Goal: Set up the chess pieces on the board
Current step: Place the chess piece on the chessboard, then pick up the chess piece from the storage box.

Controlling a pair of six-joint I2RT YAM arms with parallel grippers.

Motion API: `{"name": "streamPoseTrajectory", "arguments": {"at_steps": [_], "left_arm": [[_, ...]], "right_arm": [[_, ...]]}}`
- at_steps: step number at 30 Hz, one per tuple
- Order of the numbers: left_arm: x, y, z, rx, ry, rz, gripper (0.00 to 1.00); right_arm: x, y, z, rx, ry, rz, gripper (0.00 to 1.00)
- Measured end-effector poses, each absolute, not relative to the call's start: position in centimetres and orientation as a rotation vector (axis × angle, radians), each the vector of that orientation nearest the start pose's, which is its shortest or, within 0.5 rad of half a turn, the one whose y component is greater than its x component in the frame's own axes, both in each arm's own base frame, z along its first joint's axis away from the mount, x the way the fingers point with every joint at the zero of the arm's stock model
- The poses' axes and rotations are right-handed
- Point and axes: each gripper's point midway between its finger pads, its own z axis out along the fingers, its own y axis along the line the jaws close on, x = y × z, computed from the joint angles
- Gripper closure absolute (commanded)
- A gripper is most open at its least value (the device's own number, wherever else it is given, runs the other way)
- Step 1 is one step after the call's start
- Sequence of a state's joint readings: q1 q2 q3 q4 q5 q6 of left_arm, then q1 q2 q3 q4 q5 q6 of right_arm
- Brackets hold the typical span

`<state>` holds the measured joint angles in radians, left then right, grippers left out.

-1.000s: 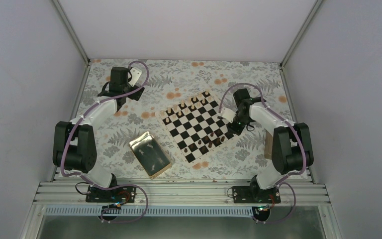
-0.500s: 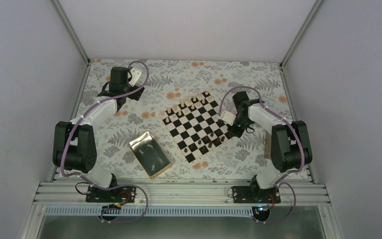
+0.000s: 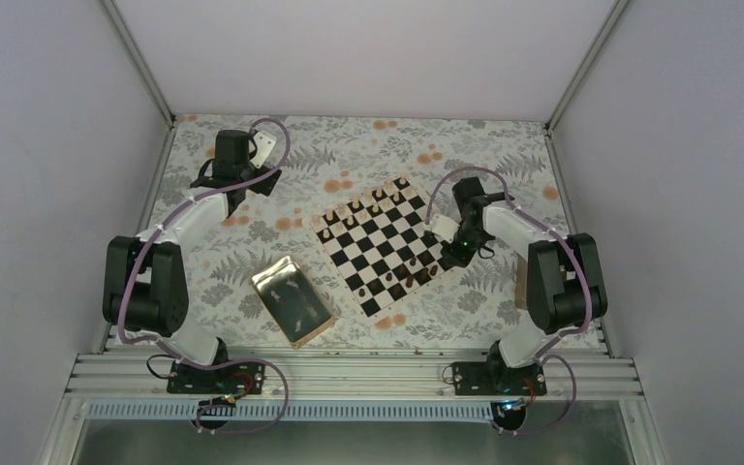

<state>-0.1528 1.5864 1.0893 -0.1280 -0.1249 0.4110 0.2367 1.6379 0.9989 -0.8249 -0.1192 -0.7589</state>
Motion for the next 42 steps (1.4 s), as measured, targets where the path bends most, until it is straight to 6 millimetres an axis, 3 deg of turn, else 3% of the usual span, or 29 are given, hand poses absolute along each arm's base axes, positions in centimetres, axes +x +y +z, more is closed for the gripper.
{"name": "streamPoseTrajectory", "arguments": {"at_steps": [8, 16, 20, 23, 27, 30, 35, 42], "left_arm": [[46.4, -5.0, 17.0, 0.545, 2.136, 0.282, 0.0], [46.4, -5.0, 17.2, 0.544, 2.132, 0.282, 0.0], [46.4, -5.0, 17.5, 0.542, 2.127, 0.282, 0.0], [46.3, -5.0, 17.7, 0.54, 2.121, 0.281, 0.0], [46.3, -5.0, 17.7, 0.541, 2.119, 0.279, 0.0], [46.3, -5.1, 17.7, 0.542, 2.12, 0.277, 0.0], [46.4, -5.1, 18.0, 0.542, 2.117, 0.275, 0.0], [46.7, -5.2, 18.7, 0.538, 2.101, 0.273, 0.0]], "right_arm": [[28.5, 8.9, 4.3, -1.423, 2.621, 0.119, 0.59], [29.8, 8.3, 8.5, -1.354, 2.541, 0.046, 0.55], [30.6, 5.0, 10.9, -1.237, 2.559, -0.028, 0.53], [31.2, 0.5, 12.5, -1.103, 2.599, -0.136, 0.53], [31.2, -6.0, 12.9, -0.931, 2.692, -0.317, 0.54], [30.5, -9.3, 12.7, -0.826, 2.758, -0.401, 0.56], [30.5, -11.2, 12.2, -0.739, 2.781, -0.488, 0.57], [28.7, -12.1, 8.6, -0.699, 2.878, -0.535, 0.58]]}}
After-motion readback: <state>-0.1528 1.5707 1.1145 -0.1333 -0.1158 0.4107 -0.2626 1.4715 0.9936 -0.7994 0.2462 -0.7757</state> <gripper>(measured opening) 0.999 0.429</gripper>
